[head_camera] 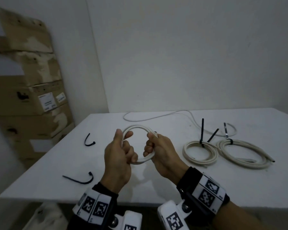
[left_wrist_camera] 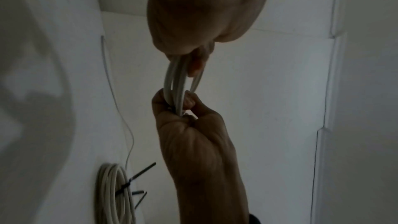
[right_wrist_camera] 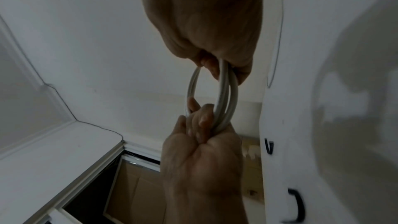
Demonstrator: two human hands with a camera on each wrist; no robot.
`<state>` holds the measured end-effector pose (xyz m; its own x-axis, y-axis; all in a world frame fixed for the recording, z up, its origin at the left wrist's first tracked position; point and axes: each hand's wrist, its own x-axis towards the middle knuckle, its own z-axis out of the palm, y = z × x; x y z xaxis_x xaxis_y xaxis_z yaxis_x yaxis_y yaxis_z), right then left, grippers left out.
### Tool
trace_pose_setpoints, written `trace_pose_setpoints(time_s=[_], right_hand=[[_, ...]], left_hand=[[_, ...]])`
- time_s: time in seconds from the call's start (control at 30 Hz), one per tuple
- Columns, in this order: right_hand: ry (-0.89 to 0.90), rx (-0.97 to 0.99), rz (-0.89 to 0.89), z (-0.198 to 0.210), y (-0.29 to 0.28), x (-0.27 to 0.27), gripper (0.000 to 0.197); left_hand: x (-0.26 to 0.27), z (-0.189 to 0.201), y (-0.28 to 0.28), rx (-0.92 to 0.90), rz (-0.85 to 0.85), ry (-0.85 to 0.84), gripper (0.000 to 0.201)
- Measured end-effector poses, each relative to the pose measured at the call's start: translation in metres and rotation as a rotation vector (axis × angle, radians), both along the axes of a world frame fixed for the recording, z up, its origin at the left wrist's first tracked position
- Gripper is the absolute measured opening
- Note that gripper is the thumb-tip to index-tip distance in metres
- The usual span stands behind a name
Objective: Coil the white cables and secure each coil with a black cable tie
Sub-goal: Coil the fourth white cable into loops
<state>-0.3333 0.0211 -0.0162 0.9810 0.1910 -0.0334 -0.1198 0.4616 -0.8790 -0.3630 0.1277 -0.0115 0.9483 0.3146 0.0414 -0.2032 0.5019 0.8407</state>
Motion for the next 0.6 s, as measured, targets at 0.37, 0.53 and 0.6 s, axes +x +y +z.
trace_pose_setpoints(time_s=[0.37, 0.53, 0.6], right_hand=[[-0.006, -0.345, 0.296, -0.015, 0.081, 0.003, 0.028], [-0.259, -0.803, 0.590, -0.027, 0.111, 0.011, 0.029], [-0.430, -1.024, 0.688, -0.029, 0.127, 0.011, 0.037]], left_hand=[[-0.017, 0.026, 0.124, 0.203, 0.195, 0.036, 0.027], [-0.024, 0.027, 0.155, 0.243, 0.246, 0.040, 0.020], [-0.027, 0.026, 0.159, 0.242, 0.259, 0.040, 0.022]])
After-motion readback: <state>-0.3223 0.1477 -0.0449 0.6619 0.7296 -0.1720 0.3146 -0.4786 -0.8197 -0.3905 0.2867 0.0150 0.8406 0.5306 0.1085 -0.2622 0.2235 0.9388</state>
